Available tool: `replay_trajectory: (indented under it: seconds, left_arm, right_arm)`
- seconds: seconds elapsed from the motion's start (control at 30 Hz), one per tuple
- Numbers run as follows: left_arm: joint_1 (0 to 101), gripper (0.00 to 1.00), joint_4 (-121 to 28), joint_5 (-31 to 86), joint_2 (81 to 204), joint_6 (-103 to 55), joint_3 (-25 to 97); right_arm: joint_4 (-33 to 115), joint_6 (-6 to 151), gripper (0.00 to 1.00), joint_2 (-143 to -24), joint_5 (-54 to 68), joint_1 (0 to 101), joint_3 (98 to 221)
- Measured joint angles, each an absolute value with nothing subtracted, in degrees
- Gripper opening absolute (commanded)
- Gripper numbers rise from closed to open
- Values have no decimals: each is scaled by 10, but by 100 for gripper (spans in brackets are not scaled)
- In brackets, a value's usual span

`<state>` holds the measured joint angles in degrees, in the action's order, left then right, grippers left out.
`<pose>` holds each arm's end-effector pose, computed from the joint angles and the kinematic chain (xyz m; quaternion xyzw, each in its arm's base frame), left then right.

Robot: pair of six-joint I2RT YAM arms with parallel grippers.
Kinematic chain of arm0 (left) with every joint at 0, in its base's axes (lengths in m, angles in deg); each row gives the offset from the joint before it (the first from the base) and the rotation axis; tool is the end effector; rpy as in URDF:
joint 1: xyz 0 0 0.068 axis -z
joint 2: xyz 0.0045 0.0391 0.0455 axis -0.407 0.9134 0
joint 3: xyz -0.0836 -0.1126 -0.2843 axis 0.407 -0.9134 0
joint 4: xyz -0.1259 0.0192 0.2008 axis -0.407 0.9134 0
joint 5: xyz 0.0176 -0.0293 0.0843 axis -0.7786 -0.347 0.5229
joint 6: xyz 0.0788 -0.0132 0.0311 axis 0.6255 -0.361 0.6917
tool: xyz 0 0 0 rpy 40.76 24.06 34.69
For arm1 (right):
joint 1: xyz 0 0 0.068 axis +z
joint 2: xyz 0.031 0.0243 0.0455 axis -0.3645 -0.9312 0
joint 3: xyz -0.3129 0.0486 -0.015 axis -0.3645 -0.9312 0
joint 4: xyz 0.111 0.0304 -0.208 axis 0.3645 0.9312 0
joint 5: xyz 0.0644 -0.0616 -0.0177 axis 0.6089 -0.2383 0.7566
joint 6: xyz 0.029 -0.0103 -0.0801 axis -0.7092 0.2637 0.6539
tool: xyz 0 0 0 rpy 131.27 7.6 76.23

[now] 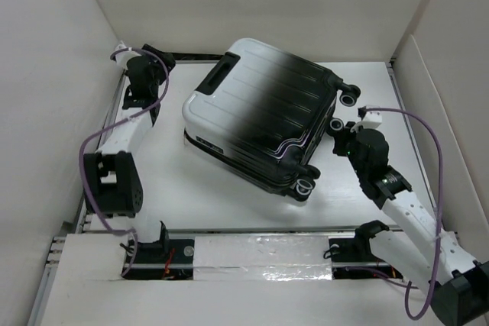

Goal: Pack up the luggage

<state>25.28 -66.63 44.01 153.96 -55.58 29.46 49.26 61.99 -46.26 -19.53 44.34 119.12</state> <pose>0.3801 0.0024 0.3988 -0.3008 0.6358 -0.2235 0.6747 0.1572 0.0402 0.3102 0.0574 0.7981 0.0781 0.5947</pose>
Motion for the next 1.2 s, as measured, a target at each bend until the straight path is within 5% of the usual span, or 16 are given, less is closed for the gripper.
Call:
replay_trajectory:
  seconds: [0.27,0.6,0.9,1.2]
  left_arm:
    - [240,64,-605,324,1702,-528,359]
    - [281,63,-691,296,1686,-548,255]
    - [340,61,-812,417,1552,-571,73]
    - [524,57,-839,639,1384,-567,-86]
  right_arm:
    - [407,618,3,-559,-109,404,1185]
    - [349,617,5,-644,-89,400,1193]
    - [350,630,6,-679,-104,372,1211]
    - [380,689,9,-753,-110,264,1293]
